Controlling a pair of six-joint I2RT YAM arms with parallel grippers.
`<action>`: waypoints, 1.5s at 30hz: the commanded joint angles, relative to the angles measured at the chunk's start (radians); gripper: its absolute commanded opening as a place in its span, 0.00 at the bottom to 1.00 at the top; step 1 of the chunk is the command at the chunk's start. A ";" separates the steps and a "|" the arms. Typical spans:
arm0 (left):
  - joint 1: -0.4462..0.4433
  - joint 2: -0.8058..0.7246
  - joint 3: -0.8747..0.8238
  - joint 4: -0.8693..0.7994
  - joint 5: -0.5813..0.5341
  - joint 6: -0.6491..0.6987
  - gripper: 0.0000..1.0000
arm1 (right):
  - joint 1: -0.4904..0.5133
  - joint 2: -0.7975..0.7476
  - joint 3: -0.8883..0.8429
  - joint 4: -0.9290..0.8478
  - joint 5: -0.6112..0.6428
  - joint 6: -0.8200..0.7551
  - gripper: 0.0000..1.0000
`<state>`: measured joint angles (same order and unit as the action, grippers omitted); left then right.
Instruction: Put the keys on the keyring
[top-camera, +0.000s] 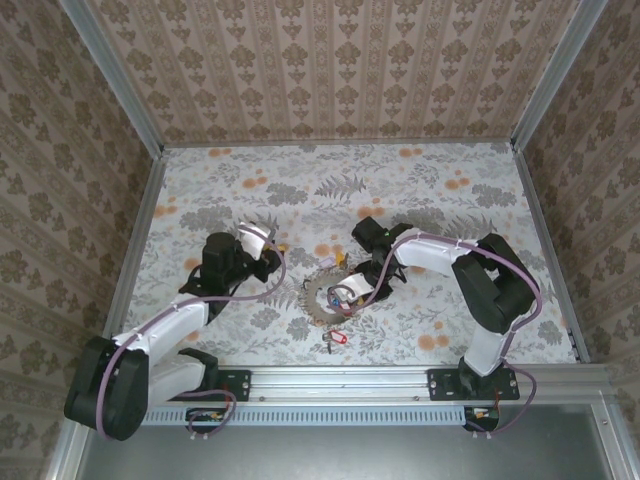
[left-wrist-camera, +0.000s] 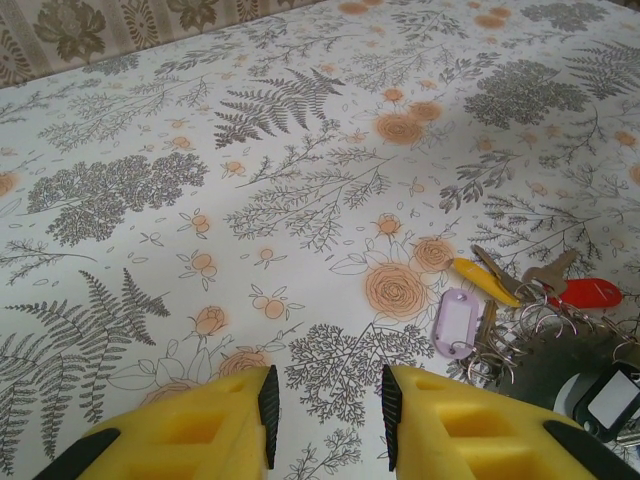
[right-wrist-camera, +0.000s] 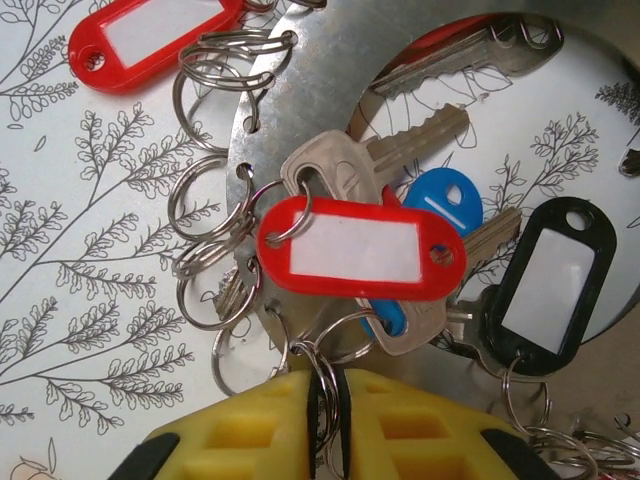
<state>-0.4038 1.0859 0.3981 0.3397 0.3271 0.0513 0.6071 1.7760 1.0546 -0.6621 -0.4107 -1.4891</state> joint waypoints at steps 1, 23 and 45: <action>0.010 -0.020 0.001 -0.013 -0.008 -0.021 0.35 | 0.005 -0.002 -0.001 -0.020 0.001 0.008 0.14; -0.046 0.004 0.076 -0.021 0.181 0.204 0.35 | -0.042 -0.265 -0.223 0.313 -0.120 0.237 0.00; -0.177 0.328 0.393 -0.008 0.576 0.469 0.37 | -0.120 -0.564 -0.214 0.451 -0.256 0.488 0.00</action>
<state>-0.5686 1.3918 0.7490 0.3290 0.7864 0.4461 0.4927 1.2522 0.7780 -0.1669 -0.6006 -1.0313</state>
